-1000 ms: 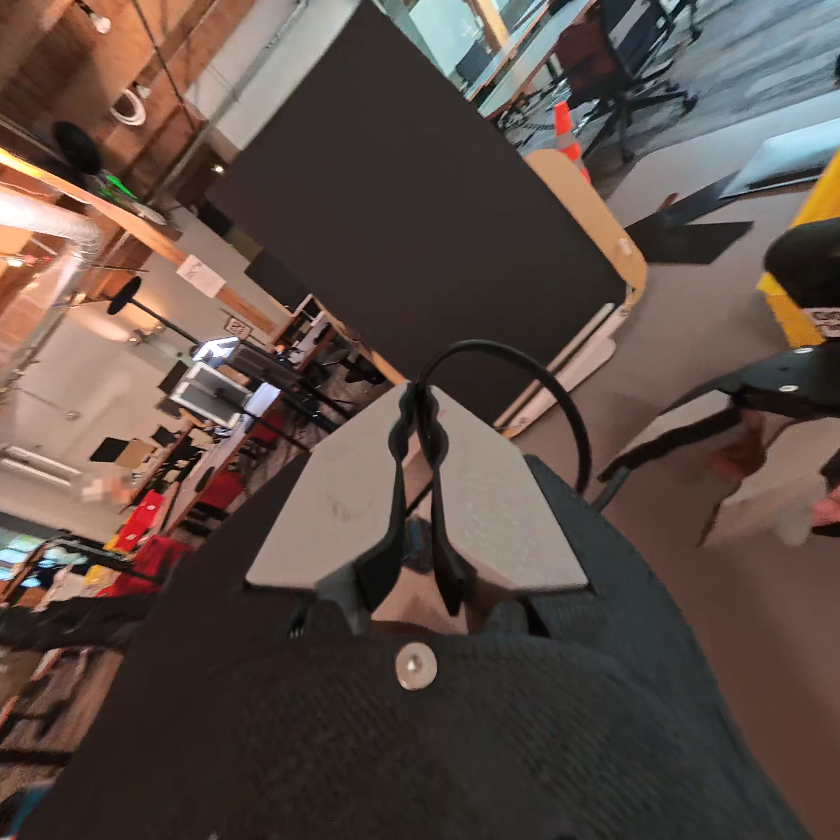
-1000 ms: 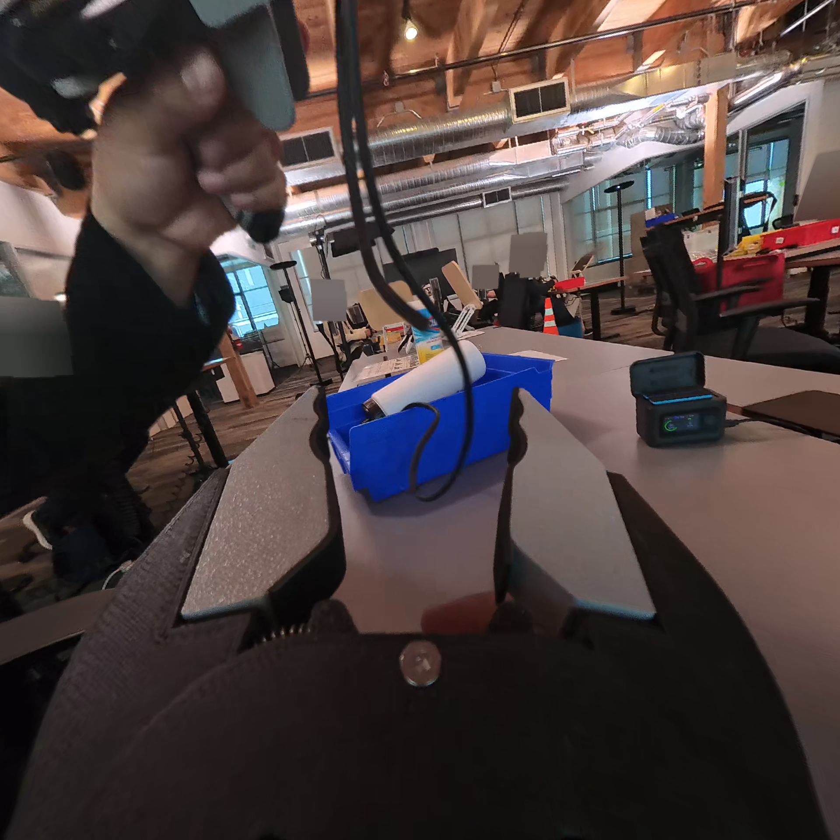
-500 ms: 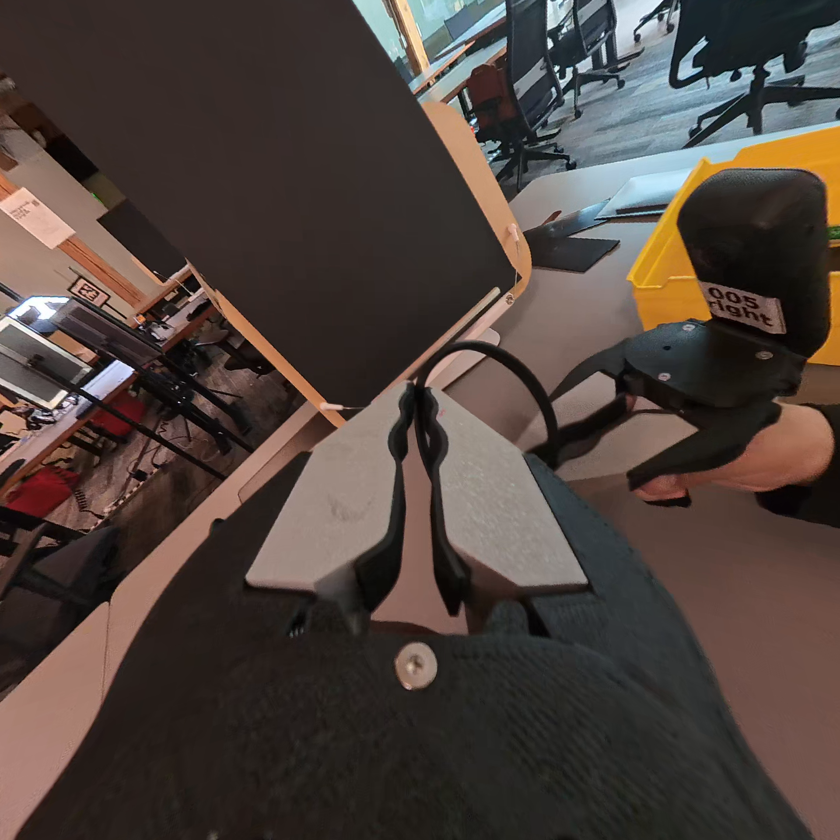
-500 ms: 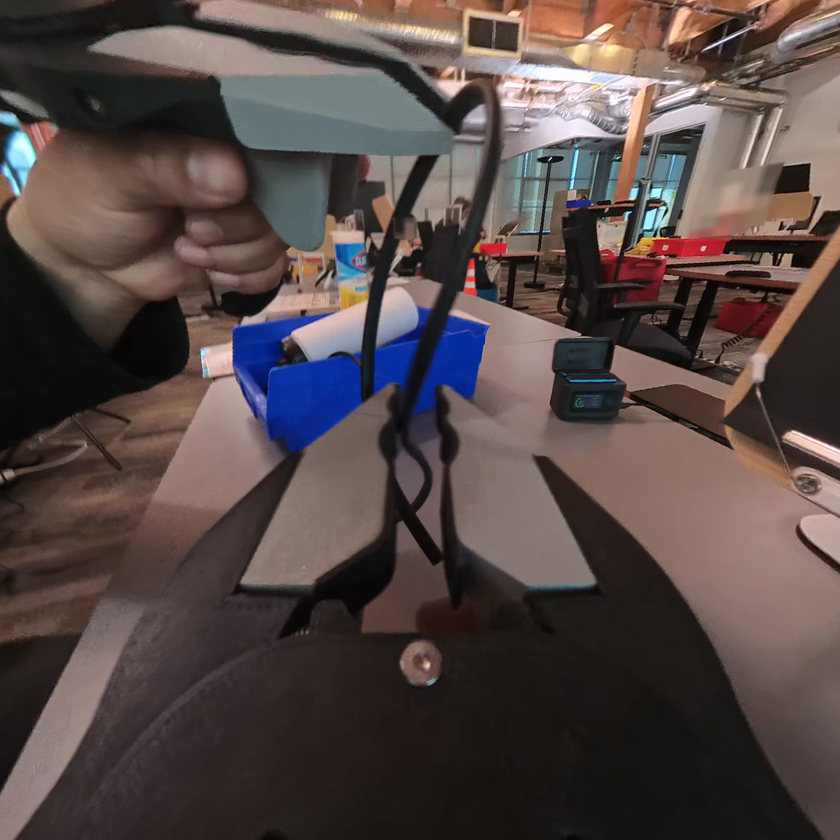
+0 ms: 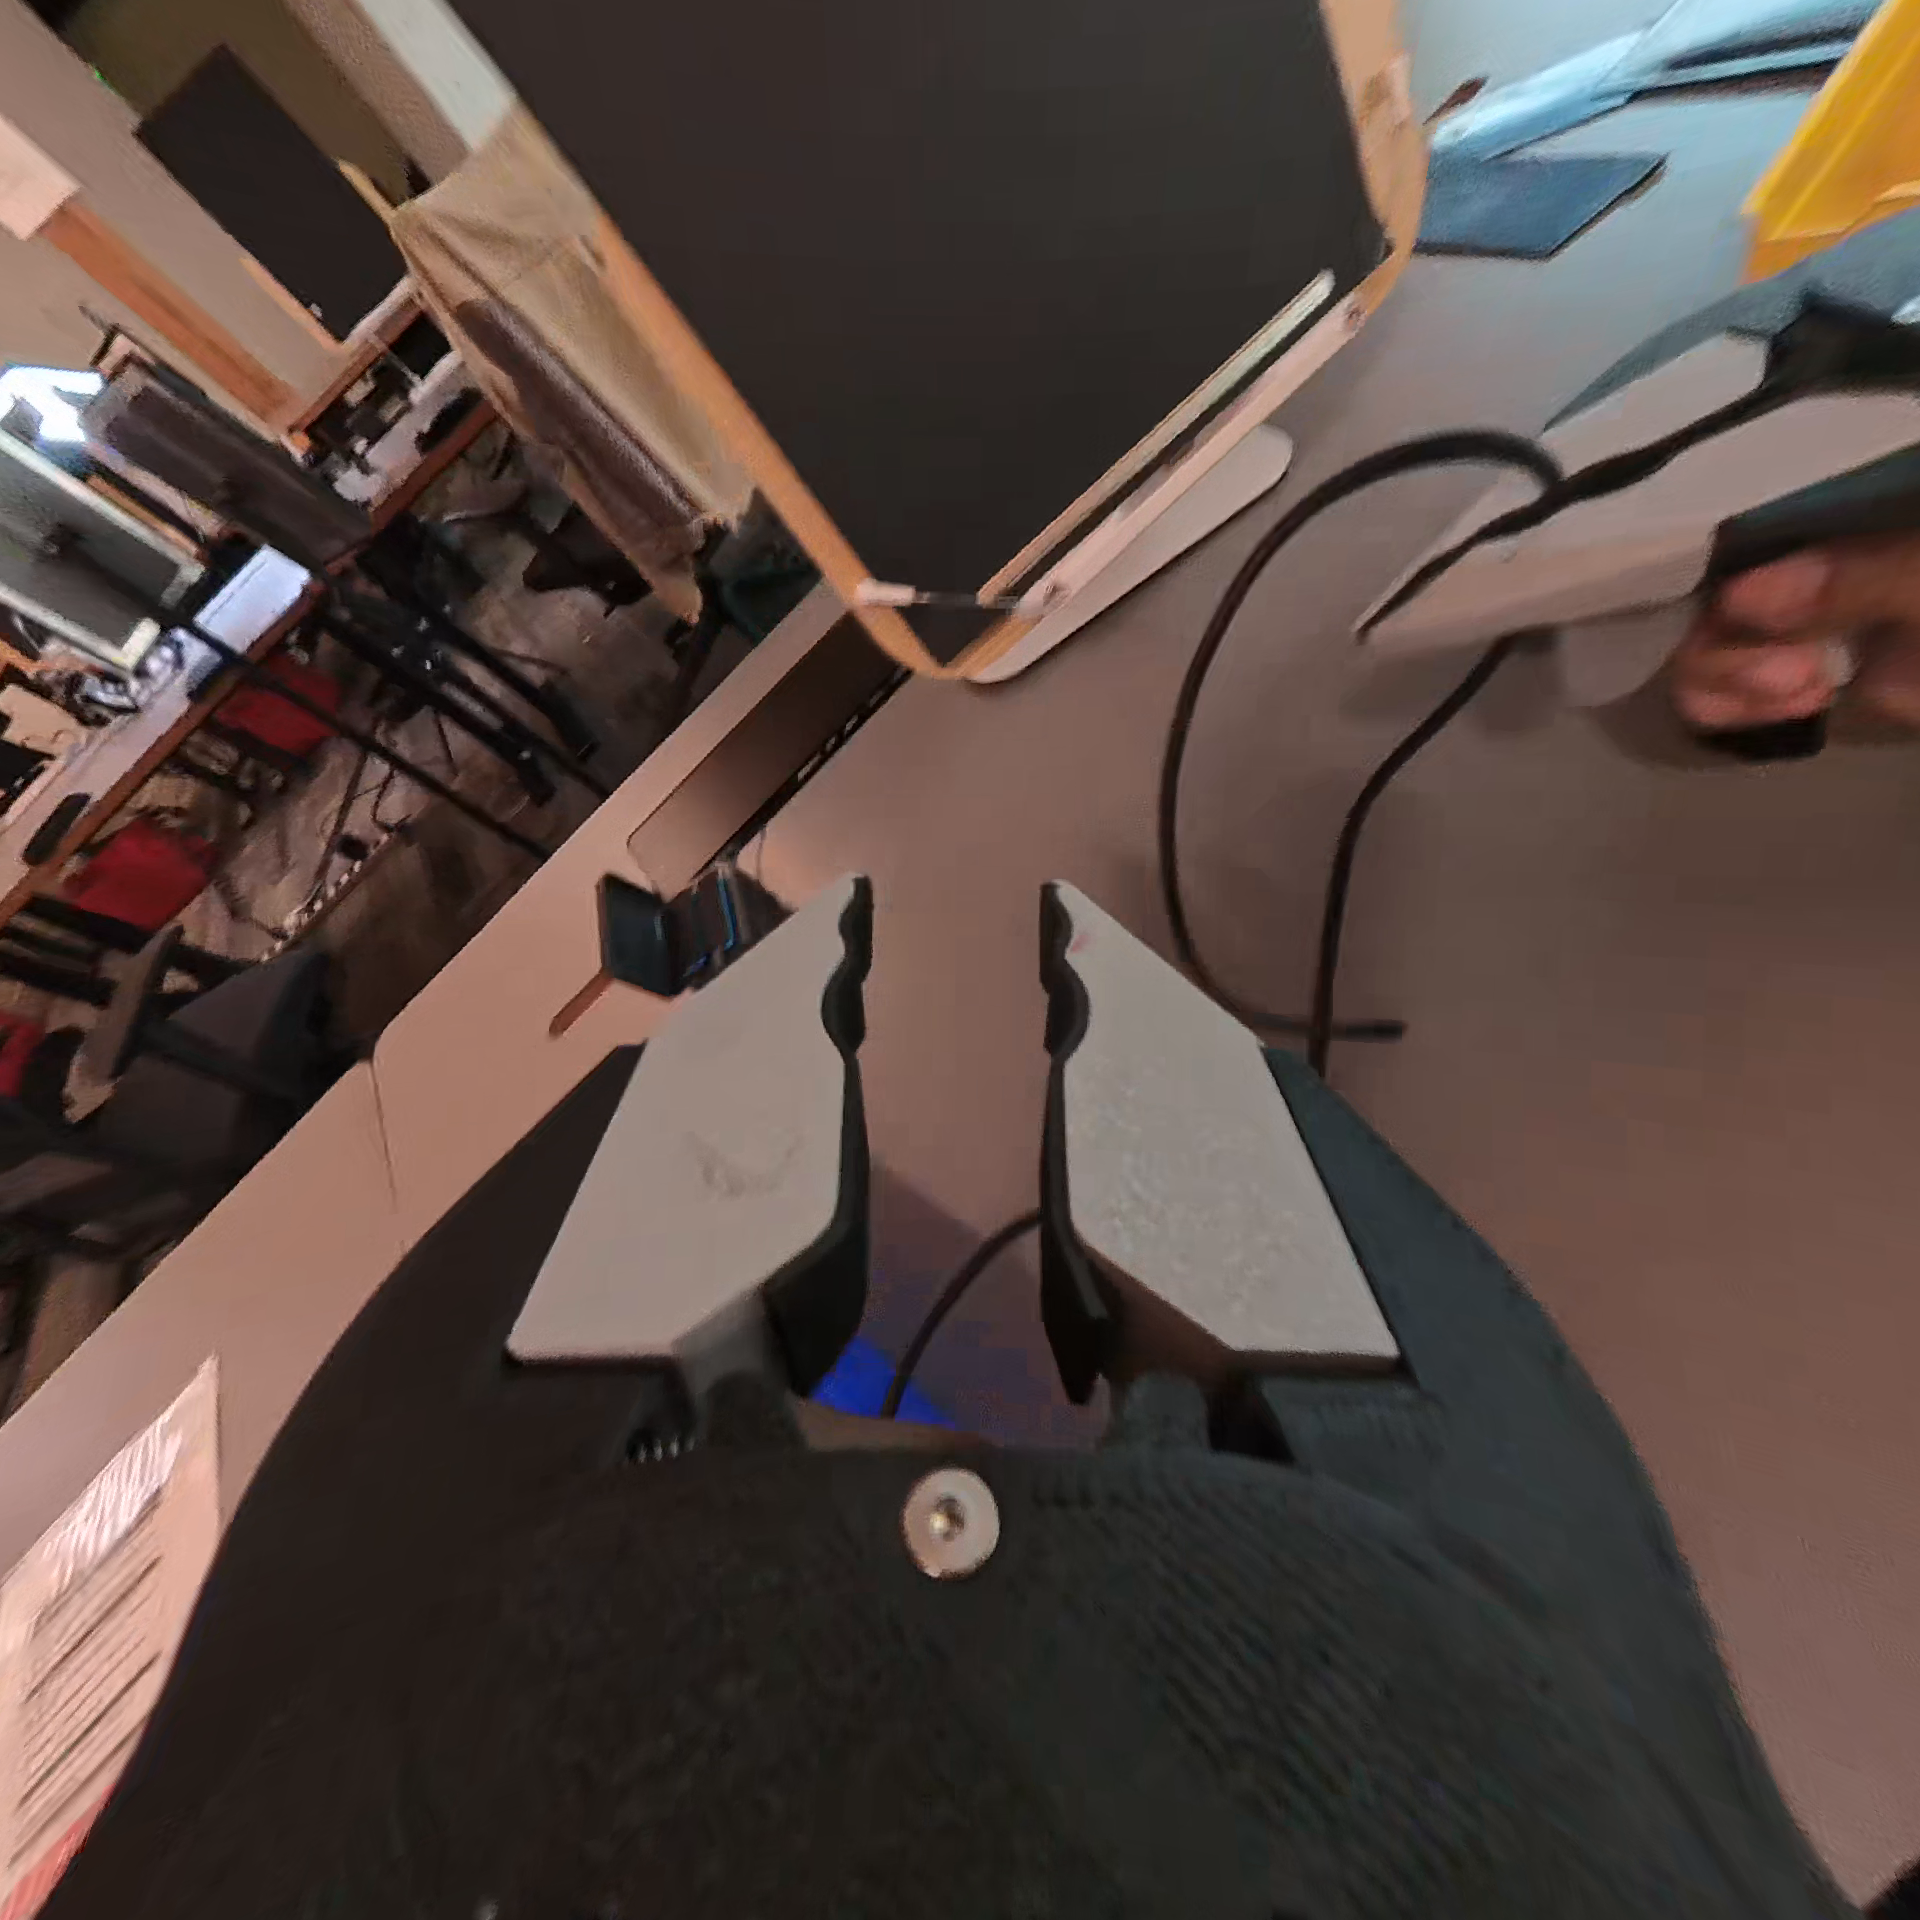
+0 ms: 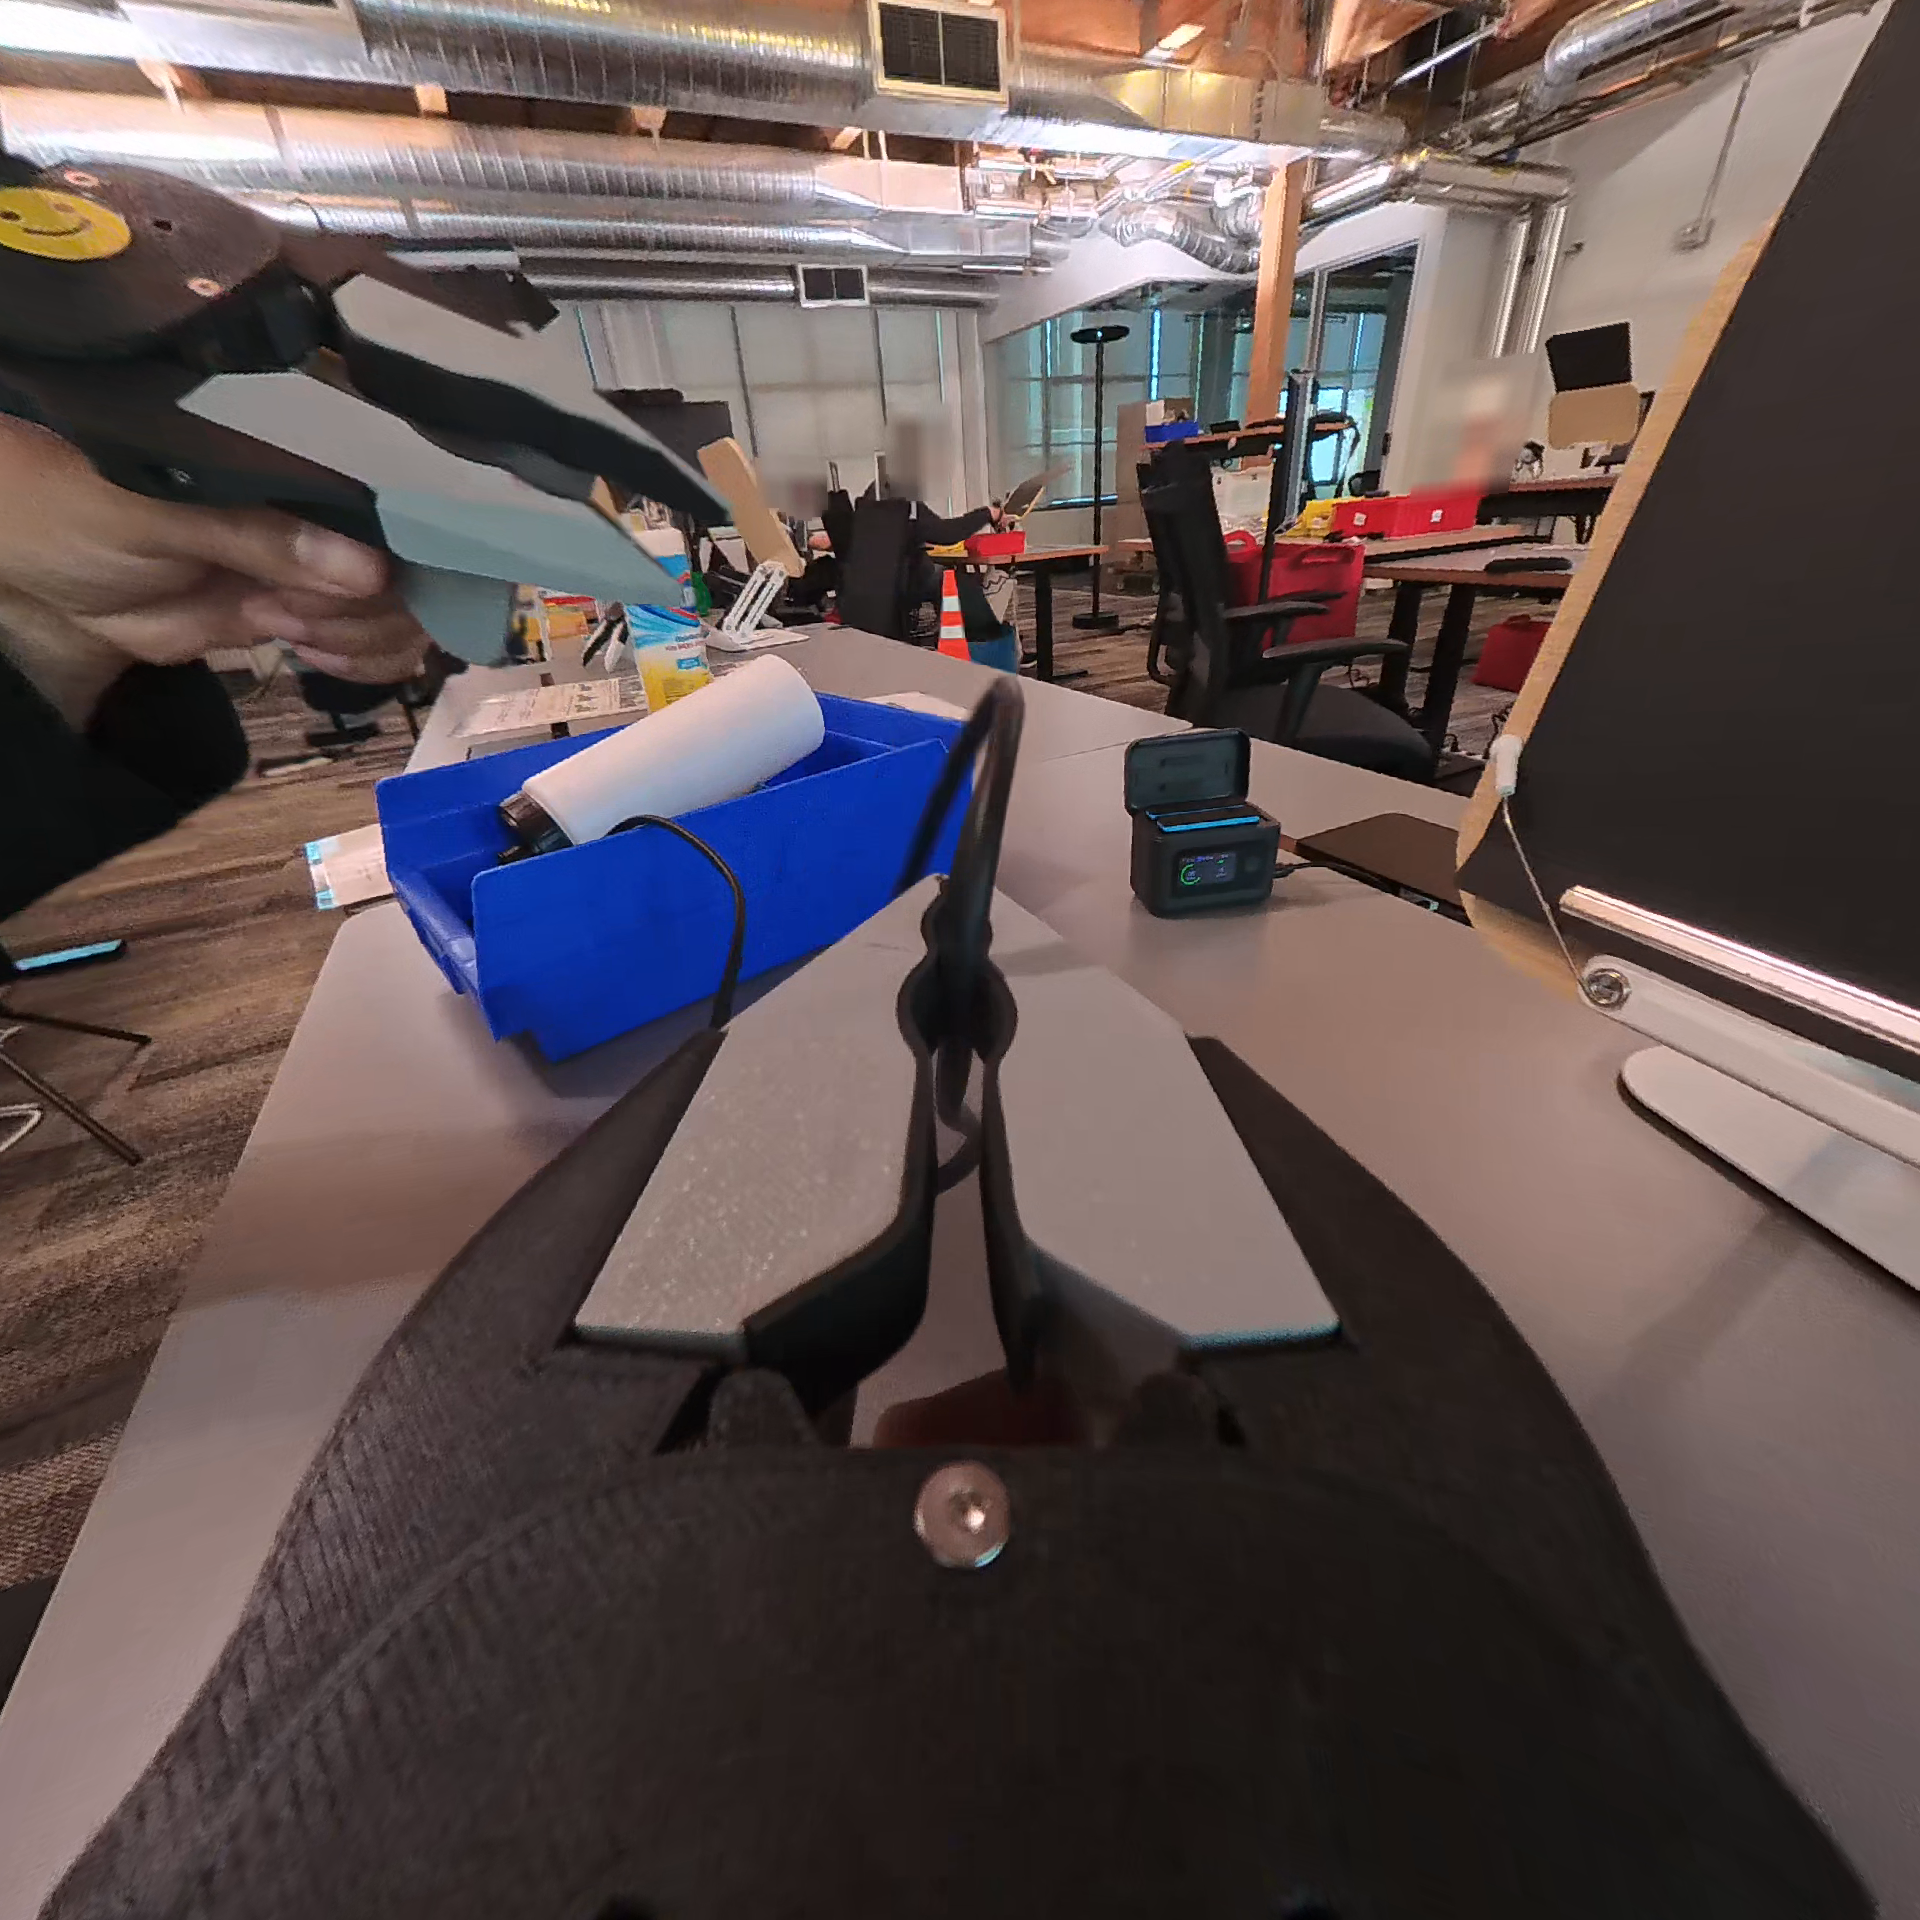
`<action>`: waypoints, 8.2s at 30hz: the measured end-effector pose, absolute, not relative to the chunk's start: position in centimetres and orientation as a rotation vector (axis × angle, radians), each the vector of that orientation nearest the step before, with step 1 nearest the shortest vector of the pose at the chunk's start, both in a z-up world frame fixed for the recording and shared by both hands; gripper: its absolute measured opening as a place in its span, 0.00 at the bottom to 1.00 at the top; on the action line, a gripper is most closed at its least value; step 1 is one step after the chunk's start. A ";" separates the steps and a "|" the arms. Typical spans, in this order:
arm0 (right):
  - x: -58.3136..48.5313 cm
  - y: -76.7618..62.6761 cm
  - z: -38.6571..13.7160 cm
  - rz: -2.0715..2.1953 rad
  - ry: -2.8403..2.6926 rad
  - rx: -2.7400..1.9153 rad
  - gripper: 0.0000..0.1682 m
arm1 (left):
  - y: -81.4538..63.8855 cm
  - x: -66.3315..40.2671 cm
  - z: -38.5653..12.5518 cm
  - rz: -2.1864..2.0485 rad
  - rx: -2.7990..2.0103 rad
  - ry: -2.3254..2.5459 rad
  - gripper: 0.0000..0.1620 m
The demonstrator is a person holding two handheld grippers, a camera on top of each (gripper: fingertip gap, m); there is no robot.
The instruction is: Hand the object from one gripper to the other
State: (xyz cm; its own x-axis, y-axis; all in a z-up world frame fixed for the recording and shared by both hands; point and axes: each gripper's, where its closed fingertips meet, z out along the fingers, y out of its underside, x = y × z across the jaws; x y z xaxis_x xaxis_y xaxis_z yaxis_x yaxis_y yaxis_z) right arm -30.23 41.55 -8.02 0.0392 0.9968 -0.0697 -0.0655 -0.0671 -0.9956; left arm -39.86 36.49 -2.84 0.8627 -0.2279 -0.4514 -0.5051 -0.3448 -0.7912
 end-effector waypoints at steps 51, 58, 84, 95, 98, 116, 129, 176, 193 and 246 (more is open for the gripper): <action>-28.8 44.6 -10.0 1.274 -1.103 -1.413 0.00 | 45.2 -34.5 -17.4 0.239 -1.798 0.685 0.01; -30.3 41.8 -12.8 1.270 -1.321 -1.464 0.03 | 44.2 -33.7 -14.9 0.129 -1.663 0.596 0.01; -29.5 44.9 -12.9 1.016 -1.200 -1.508 0.00 | 44.0 -33.7 -13.9 -0.042 -1.640 0.446 0.10; -29.8 43.0 -10.6 1.260 -1.140 -1.414 0.00 | 42.7 -29.1 -15.3 -0.283 -1.664 0.601 0.23; -30.2 41.9 -10.8 1.313 -1.188 -1.406 0.00 | 42.4 -28.4 -15.1 -0.286 -1.634 0.631 0.23; -30.1 41.3 -10.1 1.376 -1.174 -1.367 0.00 | 41.5 -27.4 -14.9 -0.388 -1.627 0.663 0.21; -28.4 43.5 -8.2 1.374 -1.014 -1.352 0.00 | 41.8 -28.1 -15.1 -0.376 -1.650 0.638 0.22; -28.7 41.7 -14.3 1.102 -1.485 -1.479 0.41 | 39.7 -28.0 -14.1 -0.027 -1.421 0.974 0.02; -29.4 39.2 -17.0 0.929 -1.702 -1.406 0.03 | 39.3 -28.6 -11.4 -0.413 -1.430 0.746 0.02; -29.6 37.2 -14.1 1.387 -1.571 -1.463 0.18 | 39.7 -27.4 -9.7 -0.695 -1.424 0.544 0.00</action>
State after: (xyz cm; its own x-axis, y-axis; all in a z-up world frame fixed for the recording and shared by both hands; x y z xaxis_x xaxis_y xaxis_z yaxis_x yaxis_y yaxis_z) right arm -29.63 37.22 -14.10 -0.2325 0.9451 -0.2294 0.3452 -0.1404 -0.9280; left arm -27.41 39.70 -9.68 0.6935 -0.7174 0.0658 0.1074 0.0127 -0.9941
